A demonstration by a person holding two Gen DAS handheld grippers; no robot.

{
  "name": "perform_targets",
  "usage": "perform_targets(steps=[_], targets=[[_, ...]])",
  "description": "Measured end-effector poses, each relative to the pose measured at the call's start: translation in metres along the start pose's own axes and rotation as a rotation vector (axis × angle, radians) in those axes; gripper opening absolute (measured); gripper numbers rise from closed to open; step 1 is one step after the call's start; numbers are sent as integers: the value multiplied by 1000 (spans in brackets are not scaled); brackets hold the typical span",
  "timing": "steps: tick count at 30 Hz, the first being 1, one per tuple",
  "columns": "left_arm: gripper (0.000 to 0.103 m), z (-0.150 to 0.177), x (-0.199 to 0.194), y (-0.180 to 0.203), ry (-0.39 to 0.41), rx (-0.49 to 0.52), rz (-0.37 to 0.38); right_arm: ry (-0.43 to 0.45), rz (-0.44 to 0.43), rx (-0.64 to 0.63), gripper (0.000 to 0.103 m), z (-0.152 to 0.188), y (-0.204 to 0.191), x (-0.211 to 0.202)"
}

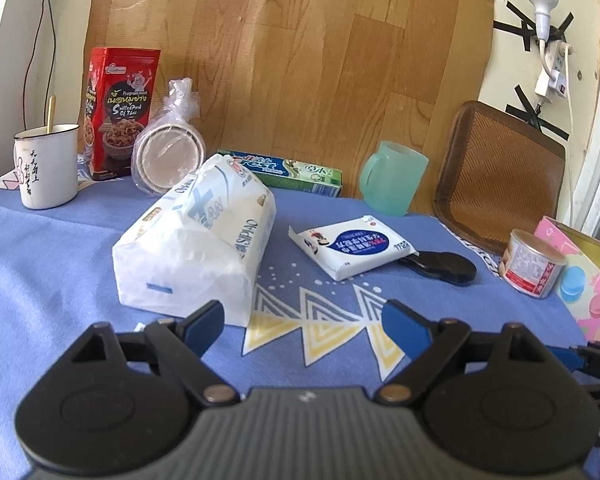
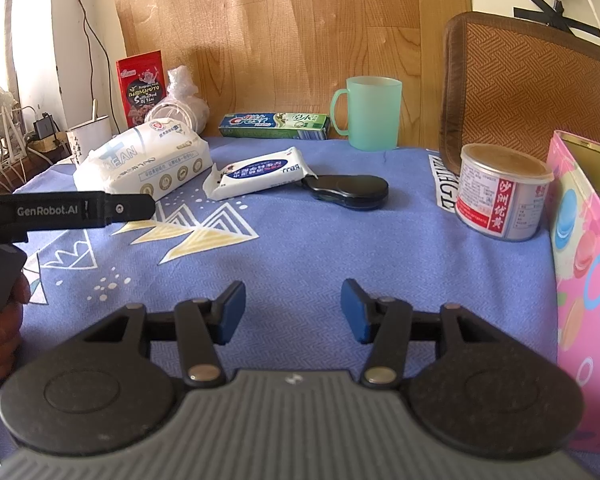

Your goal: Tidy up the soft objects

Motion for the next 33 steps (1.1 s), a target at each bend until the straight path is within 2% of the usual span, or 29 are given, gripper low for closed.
perform_targets(steps=[6, 13, 16, 20, 24, 27, 28, 29, 30, 31, 33], targets=[[89, -1, -2, -6, 17, -38, 1, 5, -11, 27, 56, -14, 3, 6], [89, 0, -1, -3, 21, -26, -8, 46, -52, 125, 56, -66, -1, 28], [89, -1, -1, -4, 26, -30, -13, 51, -67, 149, 65, -83, -11, 48], [89, -1, -2, -3, 36, -25, -18, -8, -63, 222, 72, -97, -4, 97], [89, -1, -3, -4, 46, -28, -17, -83, -32, 227, 72, -103, 1, 143], [89, -2, -3, -7, 55, -46, -15, -176, -95, 203, 72, -105, -3, 168], [89, -2, -3, -8, 57, -53, -14, -173, -93, 180, 71, -107, -6, 168], [89, -3, -3, -9, 58, -59, -14, -189, -106, 148, 60, -108, -10, 170], [89, -3, -3, -10, 58, -65, -13, -188, -125, 128, 42, -109, -13, 168], [89, -3, -3, -11, 59, -69, -13, -181, -150, 115, 41, -109, -17, 164], [89, -3, -3, -12, 62, -74, -15, -161, -143, 73, 16, -108, -23, 153]])
Point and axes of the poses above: each gripper's, at about its wrist camera, not at the fingertips, and x roughly the way its jaws point, y to its right, z to its underside, the point moved 5 cm from there along x, roughly the way its jaws point, and after that the axes turned 9 degrees about z, right-handed, at the moved point
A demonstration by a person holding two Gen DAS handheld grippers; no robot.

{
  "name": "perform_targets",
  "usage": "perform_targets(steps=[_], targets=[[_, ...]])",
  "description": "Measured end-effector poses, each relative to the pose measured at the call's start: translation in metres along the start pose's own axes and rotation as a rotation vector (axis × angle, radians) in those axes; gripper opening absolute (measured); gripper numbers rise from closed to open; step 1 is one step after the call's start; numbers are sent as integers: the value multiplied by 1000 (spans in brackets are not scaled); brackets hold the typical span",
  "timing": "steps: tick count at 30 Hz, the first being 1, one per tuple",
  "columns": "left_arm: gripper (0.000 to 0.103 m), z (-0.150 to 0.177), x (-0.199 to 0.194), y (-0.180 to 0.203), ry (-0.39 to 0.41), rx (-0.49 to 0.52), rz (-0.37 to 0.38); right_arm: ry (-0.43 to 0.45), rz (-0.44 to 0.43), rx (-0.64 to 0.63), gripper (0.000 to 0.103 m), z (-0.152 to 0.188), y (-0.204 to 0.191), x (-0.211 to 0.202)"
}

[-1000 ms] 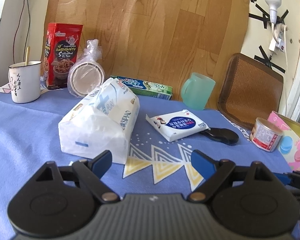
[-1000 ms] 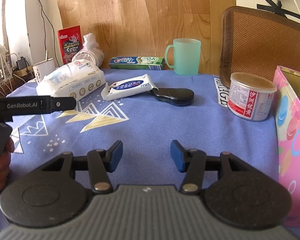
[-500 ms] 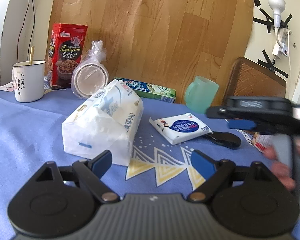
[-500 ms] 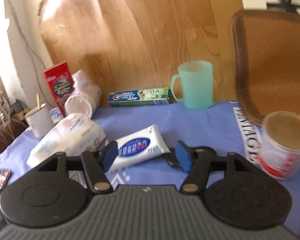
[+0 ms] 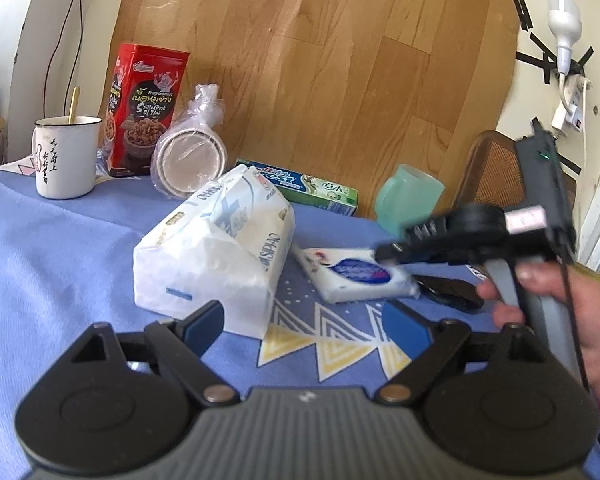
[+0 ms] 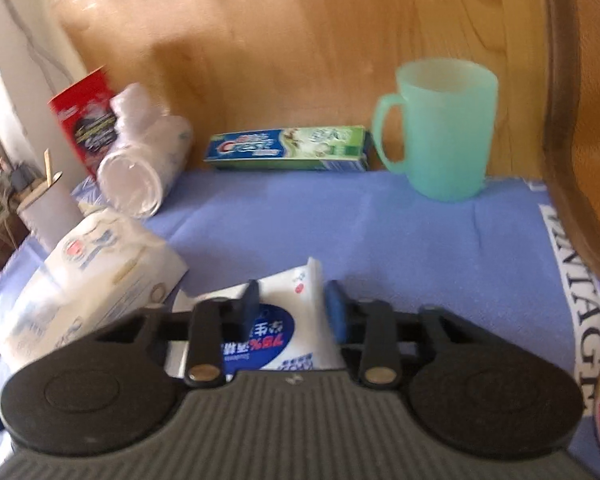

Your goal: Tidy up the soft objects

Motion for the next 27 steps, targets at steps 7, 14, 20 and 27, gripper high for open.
perform_targets(steps=[7, 14, 20, 27], targets=[[89, 0, -3, 0, 21, 3, -5, 53, 4, -69, 6, 32, -2, -35], [92, -2, -7, -2, 46, -11, 3, 48, -63, -61, 11, 53, 1, -60], [92, -2, -7, -2, 48, -12, 10, 54, -110, 78, 47, 57, 14, -66], [92, -1, -8, -2, 56, -12, 18, 50, -112, 38, 51, 57, 4, -58]])
Point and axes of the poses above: each gripper's, at about its wrist camera, not at the fingertips, and x roughly the way its jaws point, y to its right, z to its underside, the point moved 5 cm from there along x, roughly the way its jaws point, and after that the axes turned 9 degrees about z, right-handed, at the moved point
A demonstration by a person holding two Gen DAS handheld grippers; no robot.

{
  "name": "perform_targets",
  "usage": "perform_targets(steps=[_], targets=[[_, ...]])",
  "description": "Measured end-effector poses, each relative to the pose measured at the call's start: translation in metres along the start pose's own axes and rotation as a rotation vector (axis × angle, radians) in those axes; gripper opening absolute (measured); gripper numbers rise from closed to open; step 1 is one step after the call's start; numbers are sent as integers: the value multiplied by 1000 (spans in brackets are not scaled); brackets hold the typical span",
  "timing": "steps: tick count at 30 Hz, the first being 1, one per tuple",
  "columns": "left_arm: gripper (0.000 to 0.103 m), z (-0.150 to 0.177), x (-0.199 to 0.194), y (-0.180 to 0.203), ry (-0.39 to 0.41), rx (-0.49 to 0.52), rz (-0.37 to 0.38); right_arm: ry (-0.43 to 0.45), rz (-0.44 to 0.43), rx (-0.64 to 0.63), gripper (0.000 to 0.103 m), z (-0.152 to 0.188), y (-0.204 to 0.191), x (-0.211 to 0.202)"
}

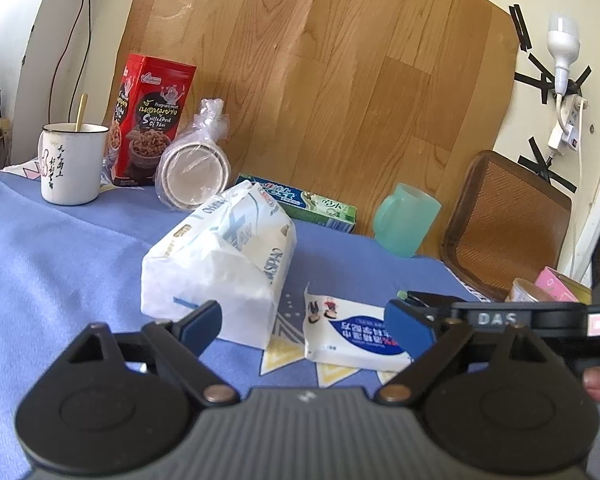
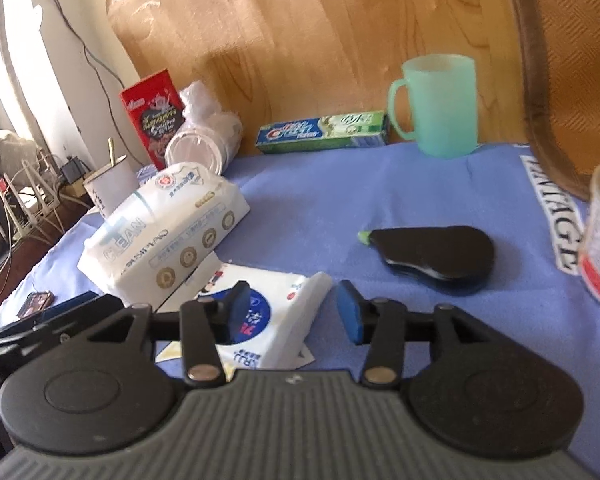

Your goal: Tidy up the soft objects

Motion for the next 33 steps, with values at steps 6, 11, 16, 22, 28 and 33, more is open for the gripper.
perform_targets(steps=[6, 11, 16, 22, 28, 33], targets=[[92, 0, 0, 0, 0, -4, 5, -3, -3, -42, 37, 3, -10, 11], [92, 0, 0, 0, -2, -6, 5, 29, 36, -27, 9, 0, -1, 3], [92, 0, 0, 0, -2, -5, 2, 51, 60, -56, 8, 6, -4, -5], [92, 0, 0, -1, 1, -8, 0, 53, 62, -78, 8, 14, -5, -19], [92, 0, 0, -3, 6, -16, 2, 58, 76, -103, 8, 25, -6, -41], [92, -1, -2, -5, 12, -31, 3, 84, 96, -154, 30, 32, -7, -57]])
Point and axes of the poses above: each gripper's, at about its wrist camera, not at the fingertips, and x roughly the way its jaws point, y to its right, z to its underside, the point moved 5 cm from there along x, roughly the way its jaws point, and after that the axes turned 9 degrees about z, right-handed, at the moved point
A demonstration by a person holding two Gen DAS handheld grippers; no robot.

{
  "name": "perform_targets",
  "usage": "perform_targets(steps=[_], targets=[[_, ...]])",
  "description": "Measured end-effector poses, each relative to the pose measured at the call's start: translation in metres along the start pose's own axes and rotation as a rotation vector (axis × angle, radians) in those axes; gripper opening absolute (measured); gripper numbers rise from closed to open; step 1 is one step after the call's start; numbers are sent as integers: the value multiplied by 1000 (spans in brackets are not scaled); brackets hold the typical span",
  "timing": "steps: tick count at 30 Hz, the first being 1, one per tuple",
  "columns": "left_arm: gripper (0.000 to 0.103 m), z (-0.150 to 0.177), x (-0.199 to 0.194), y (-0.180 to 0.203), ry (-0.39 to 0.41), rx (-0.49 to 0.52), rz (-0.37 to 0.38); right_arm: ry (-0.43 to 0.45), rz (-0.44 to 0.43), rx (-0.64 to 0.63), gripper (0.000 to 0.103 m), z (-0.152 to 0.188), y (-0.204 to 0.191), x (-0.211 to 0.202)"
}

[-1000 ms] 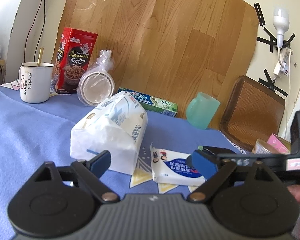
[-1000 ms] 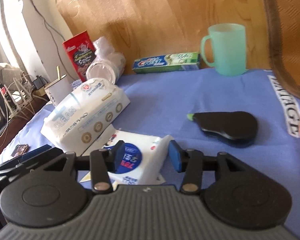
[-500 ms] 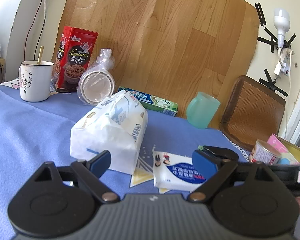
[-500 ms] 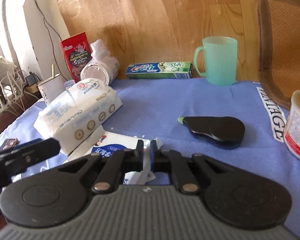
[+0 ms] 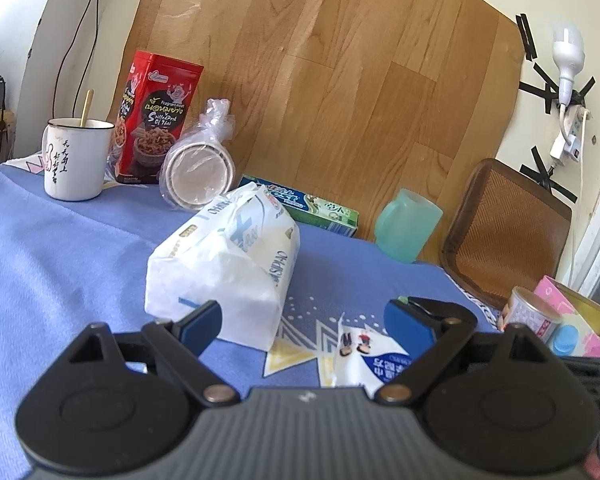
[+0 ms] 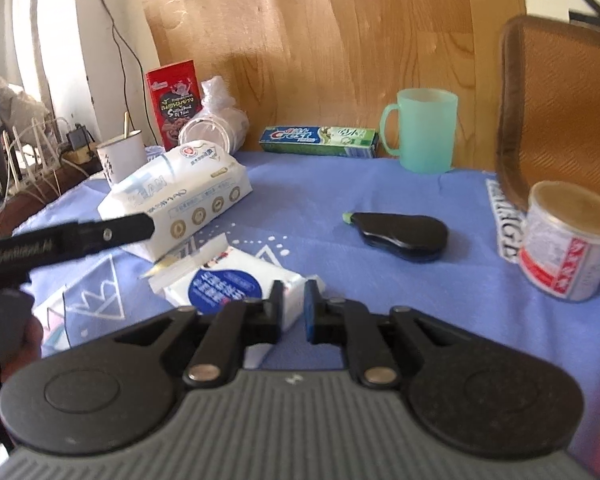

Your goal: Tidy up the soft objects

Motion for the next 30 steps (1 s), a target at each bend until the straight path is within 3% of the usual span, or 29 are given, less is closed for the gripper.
perform_targets(steps=[3, 9, 13, 15, 18, 19, 21, 24, 30], targets=[[93, 0, -1, -1, 3, -7, 1, 19, -3, -15, 63, 3, 1, -8], [93, -1, -1, -1, 5, -7, 0, 20, -48, -76, 76, 6, -8, -11], [93, 0, -1, -1, 4, -7, 1, -22, -51, -149, 76, 12, -23, 0], [93, 0, 0, -1, 2, -5, 1, -40, -29, -192, 69, 16, -29, 5], [93, 1, 0, -1, 0, -2, 1, -35, -35, -224, 40, 18, -35, 6], [93, 1, 0, -1, -1, -2, 2, -31, -33, -237, 37, 18, -37, 4], [93, 1, 0, -1, 0, -1, 1, -16, -17, -275, 18, 20, -41, 2], [93, 1, 0, -1, -1, -1, 2, -8, -4, -309, 10, 22, -44, 0], [93, 1, 0, -1, -2, -2, 2, 0, 21, -317, 6, 23, -41, -2]])
Point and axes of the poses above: each gripper's, at about its wrist camera, not at the fingertips, and x roughly the way its jaws point, y to its right, z to its underside, the point moved 5 cm from there along x, roughly the way its jaws point, and after that the axes turned 9 degrees about z, right-handed, at the moved point
